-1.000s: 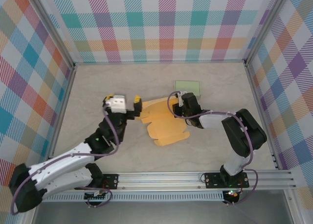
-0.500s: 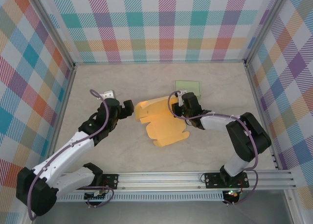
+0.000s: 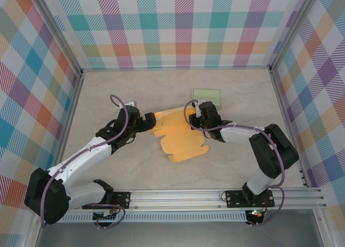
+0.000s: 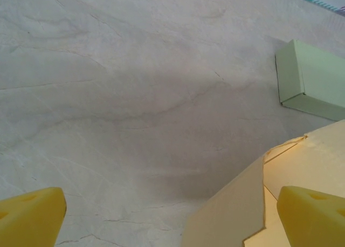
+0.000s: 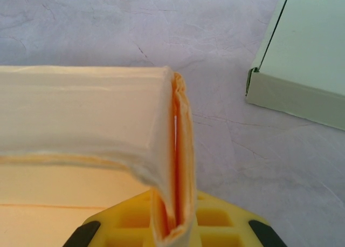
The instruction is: Fold the paper box
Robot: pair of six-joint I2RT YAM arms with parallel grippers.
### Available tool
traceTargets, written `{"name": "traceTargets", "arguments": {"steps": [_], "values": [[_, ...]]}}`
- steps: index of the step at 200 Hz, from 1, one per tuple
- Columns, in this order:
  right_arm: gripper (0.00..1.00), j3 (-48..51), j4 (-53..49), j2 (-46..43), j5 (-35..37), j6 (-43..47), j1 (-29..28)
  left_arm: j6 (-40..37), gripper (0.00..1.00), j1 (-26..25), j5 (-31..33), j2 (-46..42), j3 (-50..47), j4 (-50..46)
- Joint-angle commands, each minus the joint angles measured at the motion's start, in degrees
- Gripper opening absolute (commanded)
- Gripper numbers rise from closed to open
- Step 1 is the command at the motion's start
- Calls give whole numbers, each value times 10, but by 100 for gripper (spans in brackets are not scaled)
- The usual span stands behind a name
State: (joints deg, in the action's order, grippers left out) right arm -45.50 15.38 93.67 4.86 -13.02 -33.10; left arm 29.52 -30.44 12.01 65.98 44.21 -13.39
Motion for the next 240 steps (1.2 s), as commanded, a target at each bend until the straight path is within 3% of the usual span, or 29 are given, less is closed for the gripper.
{"name": "traceTargets", "arguments": {"steps": [1, 37, 118, 158, 197, 240], "values": [[0, -12, 18, 8, -20, -10, -5, 11, 100, 6, -10, 14, 17, 18], [0, -11, 31, 7, -39, -6, -6, 14, 100, 6, -1, 46, 20, 30], [0, -21, 20, 19, -41, -9, -13, 49, 100, 2, -76, 119, 21, 128], [0, -31, 8, 21, -19, -29, -22, 71, 100, -12, -57, 143, 32, 141], [0, -33, 5, 21, 14, -42, -27, 115, 100, -12, 51, 50, -23, 79], [0, -33, 8, 30, 23, -62, -27, 140, 100, -12, 61, -86, -82, -30]]}}
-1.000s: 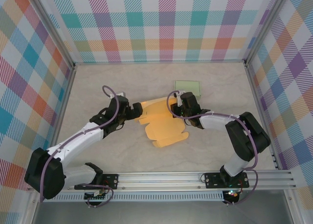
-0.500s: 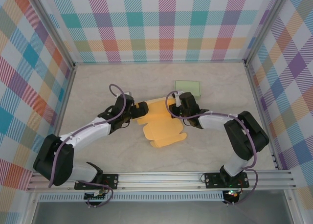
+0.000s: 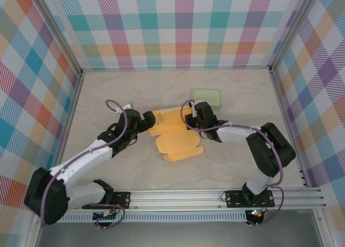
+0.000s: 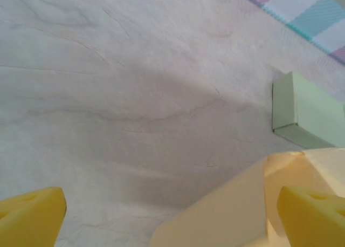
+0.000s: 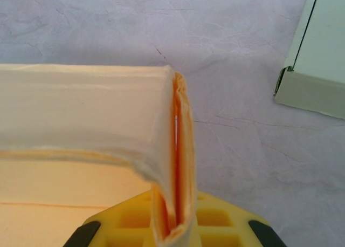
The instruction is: Fold the paper box
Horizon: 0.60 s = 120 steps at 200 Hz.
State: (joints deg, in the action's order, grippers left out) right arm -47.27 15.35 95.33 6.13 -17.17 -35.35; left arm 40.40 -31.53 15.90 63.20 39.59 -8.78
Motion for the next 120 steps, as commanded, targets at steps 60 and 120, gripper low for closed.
{"name": "traceTargets", "arguments": {"steps": [60, 120], "values": [[0, -22, 6, 24, 21, -34, -6, 131, 85, -13, -103, -224, -173, -7], [0, -13, 9, 21, 37, -45, -9, 119, 82, -109, -58, -117, -183, 144]]}}
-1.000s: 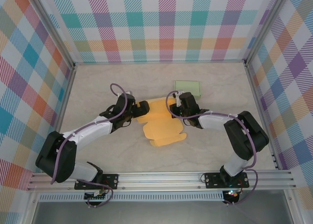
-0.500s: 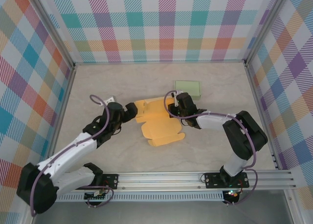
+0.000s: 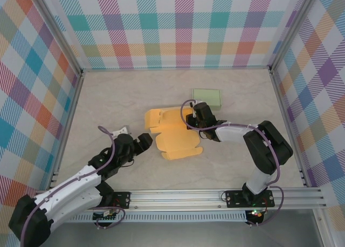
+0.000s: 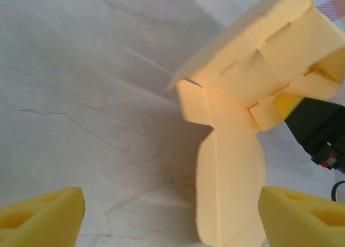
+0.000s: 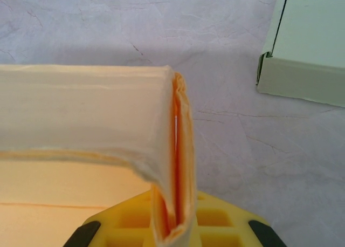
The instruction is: Fold the paper box
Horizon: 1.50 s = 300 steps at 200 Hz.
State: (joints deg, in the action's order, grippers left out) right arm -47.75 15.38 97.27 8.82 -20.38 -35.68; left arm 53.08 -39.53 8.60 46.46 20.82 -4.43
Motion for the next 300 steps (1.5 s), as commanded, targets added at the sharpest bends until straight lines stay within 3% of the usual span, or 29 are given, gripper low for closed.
{"name": "traceTargets", "arguments": {"steps": [1, 46, 92, 178, 236, 300], "values": [[0, -8, 8, 1, 10, -12, -6, -9, 81, -29, 16, 53, 5, 102], [0, -3, 12, 2, 9, -14, -11, -67, 71, -41, 87, 139, 42, 152], [0, -2, 9, -4, 8, -8, -15, -84, 71, -34, 80, 214, 91, 144], [0, -5, 1, -8, 2, -11, -19, -29, 89, -30, 105, 262, 124, 87], [0, -7, 2, 0, 10, -7, -30, -69, 65, -30, 62, 300, 138, 171], [0, -22, -2, 20, 18, -4, -45, -98, 60, -38, 30, 320, 167, 207]]}}
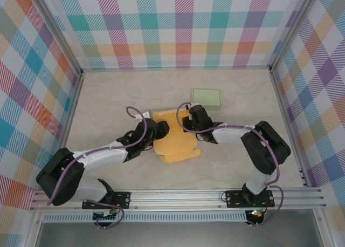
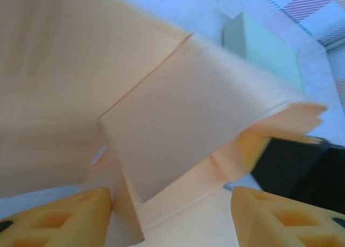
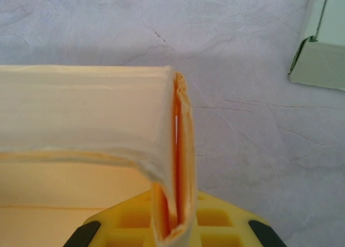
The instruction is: Fold the paper box
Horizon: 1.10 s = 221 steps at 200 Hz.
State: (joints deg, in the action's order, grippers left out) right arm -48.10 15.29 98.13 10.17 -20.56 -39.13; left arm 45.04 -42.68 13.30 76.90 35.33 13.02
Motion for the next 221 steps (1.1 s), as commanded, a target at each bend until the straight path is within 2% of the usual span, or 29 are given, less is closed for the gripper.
{"name": "traceTargets", "arguments": {"steps": [1, 46, 87, 113, 173, 190, 221], "values": [[0, -19, -1, 11, 5, -1, -11, -18, 60, -7, -17, 17, 22, 33], [0, -28, -7, 14, 5, -1, -23, -9, 60, -7, 8, 52, 29, 32], [0, -26, -5, 19, 16, -13, -24, -12, 59, -7, 0, 52, 21, 30], [0, -22, -4, 21, 41, -18, -24, -35, 59, -8, -18, -1, 7, 13], [0, -22, -6, 21, 49, -12, -25, -78, 63, -8, -72, -194, 3, -118], [0, -20, -2, 23, 46, -15, -25, -90, 64, -7, -37, -250, 11, -171], [0, -19, 0, 26, 43, -15, -25, -118, 60, 7, 82, -315, 41, -284]]}}
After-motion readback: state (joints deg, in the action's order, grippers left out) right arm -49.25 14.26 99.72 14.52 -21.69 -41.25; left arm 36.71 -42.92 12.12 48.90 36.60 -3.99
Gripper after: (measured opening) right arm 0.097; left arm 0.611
